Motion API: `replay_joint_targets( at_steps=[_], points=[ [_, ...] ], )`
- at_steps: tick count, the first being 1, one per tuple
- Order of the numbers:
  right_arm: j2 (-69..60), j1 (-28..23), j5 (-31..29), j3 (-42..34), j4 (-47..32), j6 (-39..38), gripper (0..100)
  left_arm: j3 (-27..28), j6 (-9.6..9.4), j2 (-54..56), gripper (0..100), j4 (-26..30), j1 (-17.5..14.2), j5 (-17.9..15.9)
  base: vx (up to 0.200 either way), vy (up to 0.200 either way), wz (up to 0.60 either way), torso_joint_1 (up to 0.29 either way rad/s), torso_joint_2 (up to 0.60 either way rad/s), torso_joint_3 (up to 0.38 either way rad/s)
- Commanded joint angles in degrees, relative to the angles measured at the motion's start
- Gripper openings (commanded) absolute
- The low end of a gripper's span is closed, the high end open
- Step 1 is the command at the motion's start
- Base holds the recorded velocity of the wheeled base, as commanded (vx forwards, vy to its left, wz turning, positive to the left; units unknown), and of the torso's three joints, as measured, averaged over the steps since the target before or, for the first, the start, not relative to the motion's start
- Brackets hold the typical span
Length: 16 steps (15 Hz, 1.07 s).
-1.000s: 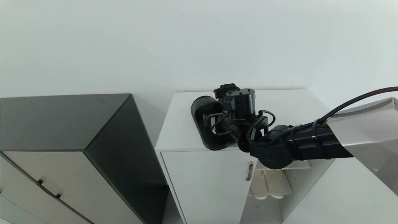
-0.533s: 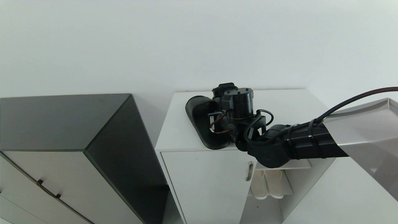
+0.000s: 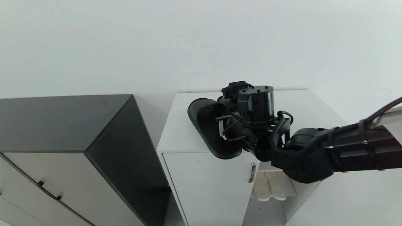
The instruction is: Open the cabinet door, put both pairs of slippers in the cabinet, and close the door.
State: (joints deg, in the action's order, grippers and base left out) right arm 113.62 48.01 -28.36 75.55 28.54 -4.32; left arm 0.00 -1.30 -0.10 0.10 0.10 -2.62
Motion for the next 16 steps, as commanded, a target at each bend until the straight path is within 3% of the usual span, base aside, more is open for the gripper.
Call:
replay_joint_targets(
  at_steps=[1, 3, 6, 16],
  points=[
    [-12.63, 2.44, 0.14, -14.37, 0.38, -0.61, 0, 0.00, -0.01, 0.01, 0, -0.01, -0.01, -0.02, 0.000, 0.000, 0.00, 0.000, 0.00, 0.000],
    [-18.17, 2.44, 0.32, -23.43, 2.84, -1.22, 0, 0.00, -0.01, 0.01, 0, -0.01, -0.01, -0.02, 0.000, 0.000, 0.00, 0.000, 0.00, 0.000],
    [-22.03, 2.44, 0.41, -29.49, 3.45, -4.47, 0, 0.00, -0.01, 0.01, 0, -0.01, -0.01, -0.02, 0.000, 0.000, 0.00, 0.000, 0.00, 0.000],
    [-21.95, 2.44, 1.11, -29.84, 3.54, -5.26, 0, 0.00, -0.01, 0.01, 0, -0.01, -0.01, -0.02, 0.000, 0.000, 0.00, 0.000, 0.00, 0.000]
  ],
)
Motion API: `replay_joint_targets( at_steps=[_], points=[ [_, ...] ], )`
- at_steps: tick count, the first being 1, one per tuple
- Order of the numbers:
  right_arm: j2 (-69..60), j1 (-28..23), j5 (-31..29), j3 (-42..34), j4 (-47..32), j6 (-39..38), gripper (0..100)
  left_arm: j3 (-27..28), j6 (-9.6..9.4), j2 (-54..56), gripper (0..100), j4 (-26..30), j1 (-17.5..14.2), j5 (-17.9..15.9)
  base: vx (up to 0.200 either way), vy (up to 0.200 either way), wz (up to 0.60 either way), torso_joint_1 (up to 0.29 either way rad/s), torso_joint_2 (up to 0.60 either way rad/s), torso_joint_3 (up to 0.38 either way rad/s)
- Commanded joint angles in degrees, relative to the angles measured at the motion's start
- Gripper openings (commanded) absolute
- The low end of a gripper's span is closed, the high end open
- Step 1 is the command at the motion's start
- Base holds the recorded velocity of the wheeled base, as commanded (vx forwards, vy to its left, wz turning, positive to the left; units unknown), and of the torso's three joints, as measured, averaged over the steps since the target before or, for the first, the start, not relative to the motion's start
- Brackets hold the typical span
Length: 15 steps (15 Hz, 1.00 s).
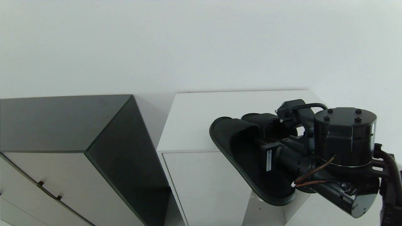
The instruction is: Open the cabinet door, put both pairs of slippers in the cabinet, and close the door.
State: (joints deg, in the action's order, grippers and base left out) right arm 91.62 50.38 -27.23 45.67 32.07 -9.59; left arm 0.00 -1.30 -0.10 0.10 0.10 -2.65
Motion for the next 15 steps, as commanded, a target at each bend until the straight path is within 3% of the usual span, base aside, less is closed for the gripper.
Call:
replay_joint_targets(
  at_steps=[1, 15],
  points=[
    [0.22, 0.07, -0.01, -0.05, -0.08, 0.01, 0, 0.00, -0.01, 0.01, 0, -0.01, -0.01, 0.01, 0.000, 0.000, 0.00, 0.000, 0.00, 0.000],
    [-0.66, 0.24, -0.28, -0.05, -0.08, 0.10, 0, 0.00, -0.01, 0.01, 0, -0.01, -0.01, 0.01, -0.171, 0.000, 0.00, 0.002, 0.00, 0.002]
  ],
)
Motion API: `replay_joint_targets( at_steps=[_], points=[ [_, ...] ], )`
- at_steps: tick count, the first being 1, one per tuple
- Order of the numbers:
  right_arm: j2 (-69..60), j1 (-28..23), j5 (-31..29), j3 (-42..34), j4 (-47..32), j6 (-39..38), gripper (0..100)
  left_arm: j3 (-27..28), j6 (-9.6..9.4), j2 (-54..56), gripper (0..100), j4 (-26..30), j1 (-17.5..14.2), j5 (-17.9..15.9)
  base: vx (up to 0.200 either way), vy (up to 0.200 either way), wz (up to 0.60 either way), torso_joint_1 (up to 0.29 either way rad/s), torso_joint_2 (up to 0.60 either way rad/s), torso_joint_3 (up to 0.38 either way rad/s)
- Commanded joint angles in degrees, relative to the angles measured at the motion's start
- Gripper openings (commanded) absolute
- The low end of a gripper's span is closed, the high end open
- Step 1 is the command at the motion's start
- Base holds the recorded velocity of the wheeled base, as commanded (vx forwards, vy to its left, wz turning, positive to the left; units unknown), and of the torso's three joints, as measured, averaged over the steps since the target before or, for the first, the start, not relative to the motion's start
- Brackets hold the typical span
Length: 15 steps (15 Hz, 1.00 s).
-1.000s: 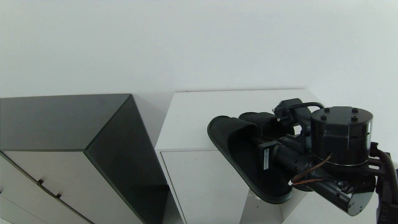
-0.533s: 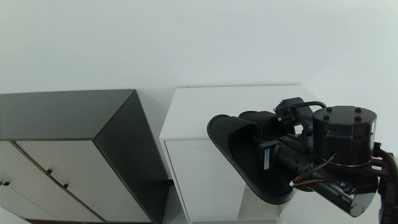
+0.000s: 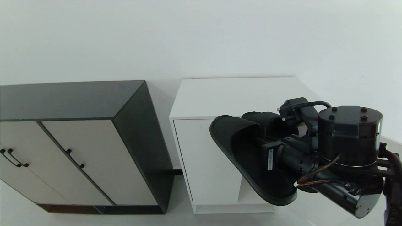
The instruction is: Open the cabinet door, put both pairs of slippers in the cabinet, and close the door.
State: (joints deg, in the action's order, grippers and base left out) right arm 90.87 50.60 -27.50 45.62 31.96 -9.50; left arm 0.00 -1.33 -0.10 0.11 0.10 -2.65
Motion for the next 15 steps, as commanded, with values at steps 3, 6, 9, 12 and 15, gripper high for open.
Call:
replay_joint_targets(
  at_steps=[3, 6, 9, 12, 15],
  points=[
    [0.01, 0.02, -0.01, 0.00, 0.03, 0.00, 0, 0.00, 0.01, 0.01, 0, -0.02, -0.01, 0.10, 0.000, 0.000, 0.00, 0.000, 0.00, 0.000],
    [0.10, 0.02, -0.01, -0.18, 0.03, 0.09, 0, 0.00, 0.01, 0.01, 0, -0.02, -0.01, 0.10, 0.000, 0.000, 0.00, 0.000, 0.00, 0.000],
    [0.10, 0.02, -0.01, -0.18, 0.03, 0.09, 0, 0.00, 0.10, 0.01, 0, -0.02, -0.01, 0.10, 0.000, 0.000, 0.00, 0.000, 0.00, 0.000],
    [0.10, 0.02, -0.01, -0.27, 0.12, 0.09, 0, 0.00, 0.01, 0.01, 0, -0.02, -0.01, 0.10, 0.000, 0.000, 0.00, 0.000, 0.00, 0.000],
    [0.19, 0.11, 0.08, -0.62, 0.12, 0.09, 0, 0.00, 0.01, 0.01, 0, -0.02, -0.01, 0.10, 0.000, -0.200, 0.00, -0.001, 0.00, 0.001]
  ],
)
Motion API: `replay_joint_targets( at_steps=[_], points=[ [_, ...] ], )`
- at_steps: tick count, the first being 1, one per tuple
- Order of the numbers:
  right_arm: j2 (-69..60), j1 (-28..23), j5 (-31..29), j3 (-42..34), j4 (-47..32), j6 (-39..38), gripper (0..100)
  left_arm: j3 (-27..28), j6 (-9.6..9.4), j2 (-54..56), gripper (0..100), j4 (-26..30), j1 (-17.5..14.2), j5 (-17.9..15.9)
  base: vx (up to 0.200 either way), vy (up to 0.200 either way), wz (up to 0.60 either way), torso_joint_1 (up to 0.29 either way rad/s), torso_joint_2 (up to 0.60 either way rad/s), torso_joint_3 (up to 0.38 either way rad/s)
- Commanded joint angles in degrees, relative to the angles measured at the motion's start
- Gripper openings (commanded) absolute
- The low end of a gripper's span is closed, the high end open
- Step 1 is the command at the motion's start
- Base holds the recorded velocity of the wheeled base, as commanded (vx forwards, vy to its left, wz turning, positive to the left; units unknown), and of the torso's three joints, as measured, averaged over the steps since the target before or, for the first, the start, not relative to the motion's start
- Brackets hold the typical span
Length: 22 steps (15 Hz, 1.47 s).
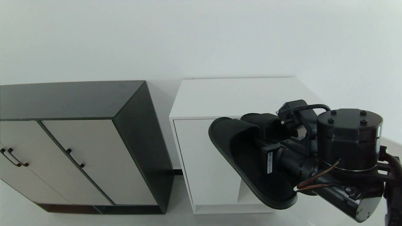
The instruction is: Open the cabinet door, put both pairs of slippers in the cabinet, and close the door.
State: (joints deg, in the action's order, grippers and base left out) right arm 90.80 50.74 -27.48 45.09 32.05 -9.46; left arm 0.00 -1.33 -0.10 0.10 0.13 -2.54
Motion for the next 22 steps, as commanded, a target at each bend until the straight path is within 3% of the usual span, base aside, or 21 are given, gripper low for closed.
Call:
replay_joint_targets(
  at_steps=[1, 13, 22],
  points=[
    [0.26, -0.02, -0.03, -0.18, 0.03, -0.03, 0, 0.00, 0.01, 0.01, 0, -0.01, -0.05, -0.01, 0.000, -0.200, 0.00, 0.007, 0.01, 0.007],
    [0.43, -0.11, 0.14, -0.53, 0.03, -0.12, 0, 0.00, 0.01, 0.01, 0, -0.01, -0.05, -0.01, 0.000, -0.200, 0.00, 0.004, 0.00, 0.002],
    [0.35, -0.11, 0.50, -1.68, 1.70, -0.21, 0, 0.00, 0.10, 0.01, 0, -0.01, -0.05, -0.10, 0.000, 0.000, 0.00, 0.000, 0.00, 0.000]
  ],
)
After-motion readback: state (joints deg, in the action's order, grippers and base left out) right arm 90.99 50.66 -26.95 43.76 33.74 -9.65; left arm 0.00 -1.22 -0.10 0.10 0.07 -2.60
